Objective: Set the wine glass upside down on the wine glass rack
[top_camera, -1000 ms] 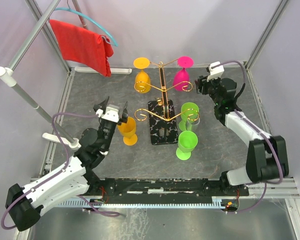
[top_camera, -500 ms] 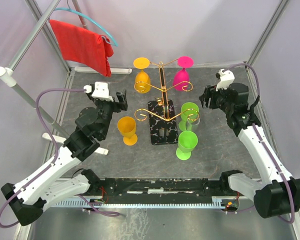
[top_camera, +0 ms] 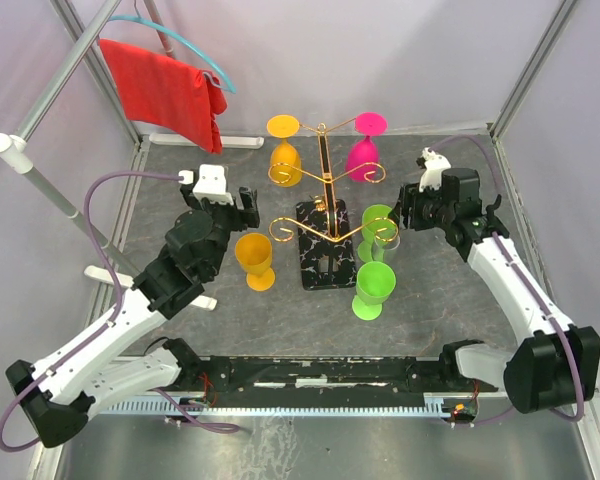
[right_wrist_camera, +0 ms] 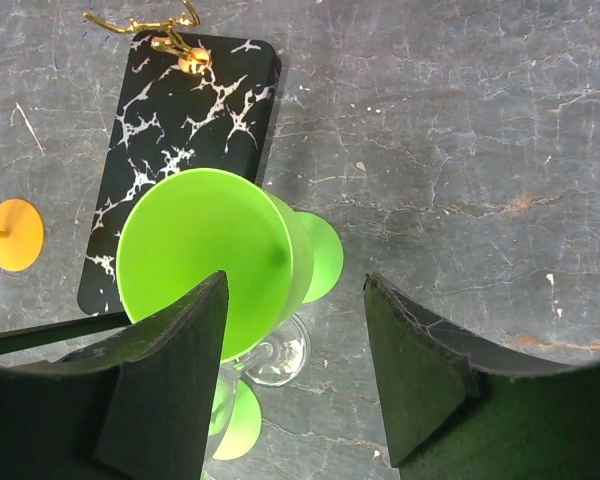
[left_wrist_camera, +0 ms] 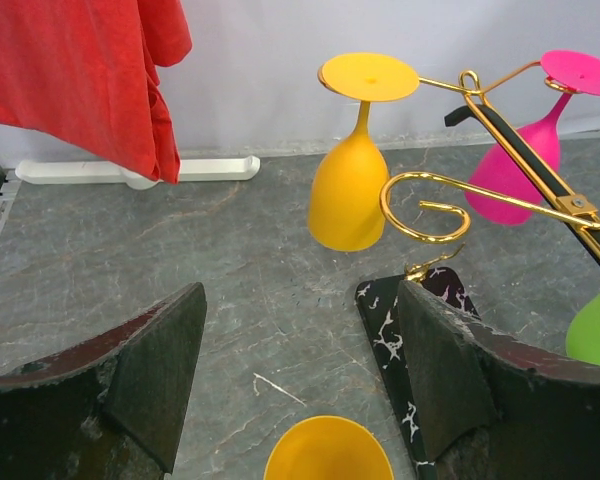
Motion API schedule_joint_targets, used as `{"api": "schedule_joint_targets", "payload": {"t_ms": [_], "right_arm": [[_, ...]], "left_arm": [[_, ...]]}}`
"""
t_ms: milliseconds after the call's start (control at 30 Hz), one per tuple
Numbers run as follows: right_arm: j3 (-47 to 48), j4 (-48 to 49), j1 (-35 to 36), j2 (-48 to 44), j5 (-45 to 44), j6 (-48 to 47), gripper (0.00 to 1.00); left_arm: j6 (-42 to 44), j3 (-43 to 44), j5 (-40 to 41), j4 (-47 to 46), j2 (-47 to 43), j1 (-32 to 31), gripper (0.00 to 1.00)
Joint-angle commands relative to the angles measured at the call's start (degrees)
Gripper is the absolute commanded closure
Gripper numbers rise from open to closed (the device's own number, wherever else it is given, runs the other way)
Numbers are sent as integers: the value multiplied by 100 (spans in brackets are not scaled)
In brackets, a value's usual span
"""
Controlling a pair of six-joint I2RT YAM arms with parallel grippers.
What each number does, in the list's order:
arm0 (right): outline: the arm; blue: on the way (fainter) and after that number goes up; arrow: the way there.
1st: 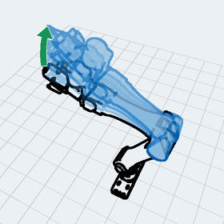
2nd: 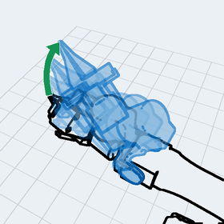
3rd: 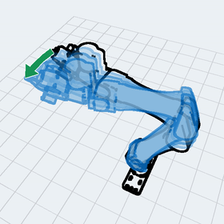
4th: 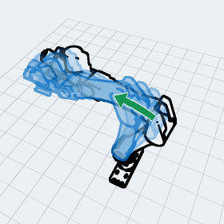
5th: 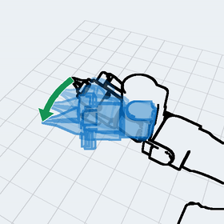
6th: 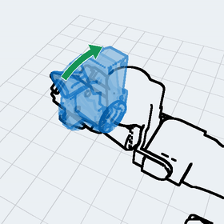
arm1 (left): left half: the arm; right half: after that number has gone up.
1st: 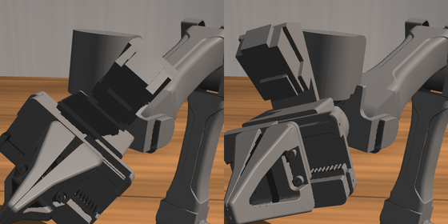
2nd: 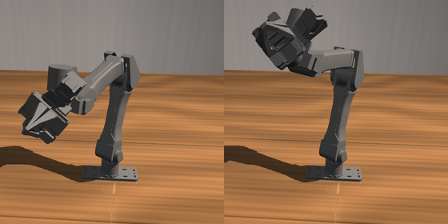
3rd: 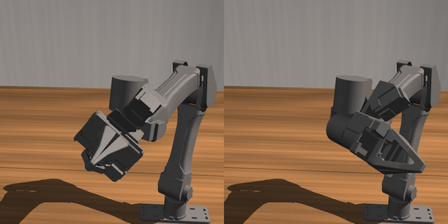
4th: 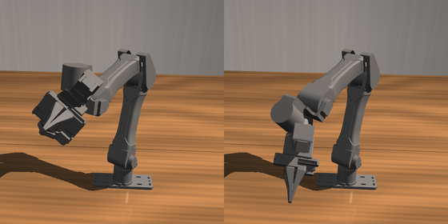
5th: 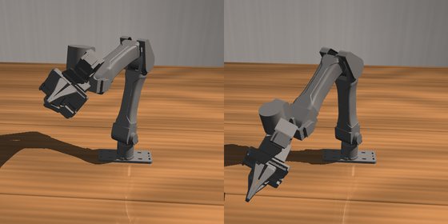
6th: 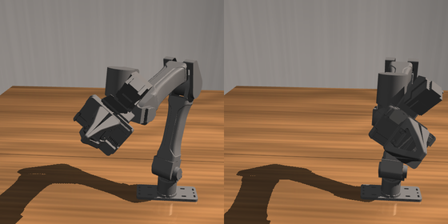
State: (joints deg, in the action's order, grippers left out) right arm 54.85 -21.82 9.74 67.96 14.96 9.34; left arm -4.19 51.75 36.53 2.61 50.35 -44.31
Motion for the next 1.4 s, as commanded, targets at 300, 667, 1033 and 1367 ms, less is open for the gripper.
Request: {"api": "schedule_joint_targets", "payload": {"t_ms": [300, 667, 1033, 1367], "right_arm": [[61, 354, 6, 544, -46, -18, 44], [103, 258, 9, 596, -492, -338, 65], [389, -354, 7, -61, -1893, -573, 100], [1215, -291, 9, -1040, -3690, -1207, 100]], "left_arm": [[-357, 339, 89, 105, 197, 18, 15], [-420, 467, 15, 154, 379, 19, 14], [-1129, 963, -15, 342, 764, 19, 9], [-1877, 1951, -183, 1258, 1218, 31, 2]]}}
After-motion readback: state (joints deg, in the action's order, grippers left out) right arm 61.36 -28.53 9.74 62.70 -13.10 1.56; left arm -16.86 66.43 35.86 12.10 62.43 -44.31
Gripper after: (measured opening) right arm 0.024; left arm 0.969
